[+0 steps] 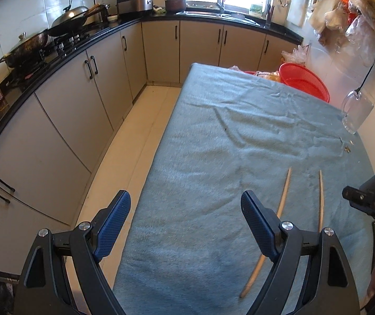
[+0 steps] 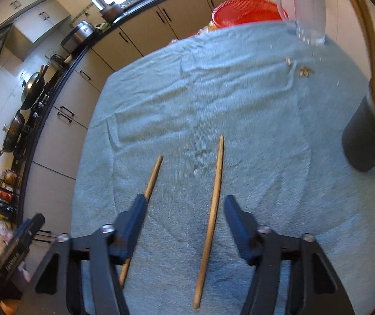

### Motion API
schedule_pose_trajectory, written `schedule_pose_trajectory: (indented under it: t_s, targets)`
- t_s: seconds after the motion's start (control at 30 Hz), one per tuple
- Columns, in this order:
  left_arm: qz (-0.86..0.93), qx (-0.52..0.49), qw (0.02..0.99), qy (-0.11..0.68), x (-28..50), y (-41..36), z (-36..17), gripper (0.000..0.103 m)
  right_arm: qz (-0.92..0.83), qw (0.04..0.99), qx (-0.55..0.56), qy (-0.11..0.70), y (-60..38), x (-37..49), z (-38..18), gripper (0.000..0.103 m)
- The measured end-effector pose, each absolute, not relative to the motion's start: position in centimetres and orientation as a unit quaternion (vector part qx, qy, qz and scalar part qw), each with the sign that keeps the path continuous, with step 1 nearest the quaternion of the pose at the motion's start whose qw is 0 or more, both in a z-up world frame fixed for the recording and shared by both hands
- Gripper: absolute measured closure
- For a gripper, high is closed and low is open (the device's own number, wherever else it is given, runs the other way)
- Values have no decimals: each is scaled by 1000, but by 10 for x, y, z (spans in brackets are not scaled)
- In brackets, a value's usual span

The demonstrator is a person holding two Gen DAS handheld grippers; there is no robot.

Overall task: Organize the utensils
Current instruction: 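Close right tool on one chopstick while left tool closes on the other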

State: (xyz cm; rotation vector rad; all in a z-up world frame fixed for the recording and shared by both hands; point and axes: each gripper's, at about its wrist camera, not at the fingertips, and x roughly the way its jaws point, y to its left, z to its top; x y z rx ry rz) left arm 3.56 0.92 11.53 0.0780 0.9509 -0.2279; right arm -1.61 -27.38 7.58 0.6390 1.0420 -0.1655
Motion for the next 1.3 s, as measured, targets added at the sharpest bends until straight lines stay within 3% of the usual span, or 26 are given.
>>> schedule_pose_trajectory:
  t_s: [0.27, 0.43, 0.63, 0.8, 1.17, 1.3]
  targets:
    - [-129, 47, 875, 464, 36, 20, 105, 18, -87, 790, 310, 521, -277, 10, 49, 74]
    - [-149, 56, 871, 464, 35, 22, 104, 19, -107, 778, 294, 544, -279, 24, 33, 78]
    - [-179, 52, 861, 474, 37, 17, 100, 32, -129, 773, 258, 565, -276, 32, 20, 79]
    - [-218, 47, 847, 482, 40, -1, 95, 40, -132, 771, 250, 570, -281, 30, 15, 94]
    - [-307, 87, 796, 515, 40, -91, 62, 43, -95, 804, 256, 528, -290, -13, 41, 96]
    - [-319, 116, 778, 528, 43, -121, 46, 58, -97, 816, 256, 510, -294, -35, 59, 96]
